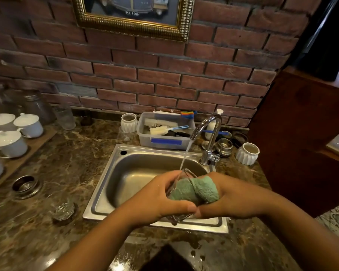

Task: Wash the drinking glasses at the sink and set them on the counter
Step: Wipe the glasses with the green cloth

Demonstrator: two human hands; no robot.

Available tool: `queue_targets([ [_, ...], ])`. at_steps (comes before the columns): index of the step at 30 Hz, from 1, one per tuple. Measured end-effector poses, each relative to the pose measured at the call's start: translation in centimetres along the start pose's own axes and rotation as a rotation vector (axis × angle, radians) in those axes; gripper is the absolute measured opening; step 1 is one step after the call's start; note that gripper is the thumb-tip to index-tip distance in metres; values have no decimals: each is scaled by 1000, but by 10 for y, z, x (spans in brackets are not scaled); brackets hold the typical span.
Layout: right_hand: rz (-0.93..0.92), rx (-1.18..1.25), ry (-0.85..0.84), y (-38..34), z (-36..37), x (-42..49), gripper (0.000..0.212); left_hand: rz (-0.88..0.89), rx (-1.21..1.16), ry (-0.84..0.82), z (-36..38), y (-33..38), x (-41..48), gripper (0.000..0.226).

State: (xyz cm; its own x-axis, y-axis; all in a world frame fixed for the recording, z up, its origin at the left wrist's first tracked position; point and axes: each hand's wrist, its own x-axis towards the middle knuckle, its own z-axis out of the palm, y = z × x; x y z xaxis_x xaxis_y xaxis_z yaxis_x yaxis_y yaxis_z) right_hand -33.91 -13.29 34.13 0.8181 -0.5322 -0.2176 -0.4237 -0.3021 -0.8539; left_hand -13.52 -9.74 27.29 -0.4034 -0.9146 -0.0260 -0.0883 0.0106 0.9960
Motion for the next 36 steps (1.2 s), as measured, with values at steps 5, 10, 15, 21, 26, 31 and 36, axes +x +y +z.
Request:
queue_targets([
  [5, 0, 207, 8, 1, 6, 2, 31, 19, 177, 10, -10, 3, -1, 66],
  [10, -60, 162, 145, 4, 18, 5, 19, 97, -28, 176, -6, -1, -6, 59],
  [15, -196, -166, 321, 7, 37, 6, 27, -298, -660, 340, 6, -4, -8, 70],
  [21, -181, -137, 466, 17, 69, 16, 19, -273, -566, 614, 15, -7, -1, 20],
  [26, -51, 1066, 626, 3, 89, 35, 31, 490, 261, 692, -2, -9, -6, 22],
  [31, -180, 419, 694, -1, 85, 33, 21, 249, -84, 619, -1, 4, -8, 24],
  [36, -308, -571, 603, 13, 73, 21, 19, -393, -621, 491, -2, 23, -9, 25],
])
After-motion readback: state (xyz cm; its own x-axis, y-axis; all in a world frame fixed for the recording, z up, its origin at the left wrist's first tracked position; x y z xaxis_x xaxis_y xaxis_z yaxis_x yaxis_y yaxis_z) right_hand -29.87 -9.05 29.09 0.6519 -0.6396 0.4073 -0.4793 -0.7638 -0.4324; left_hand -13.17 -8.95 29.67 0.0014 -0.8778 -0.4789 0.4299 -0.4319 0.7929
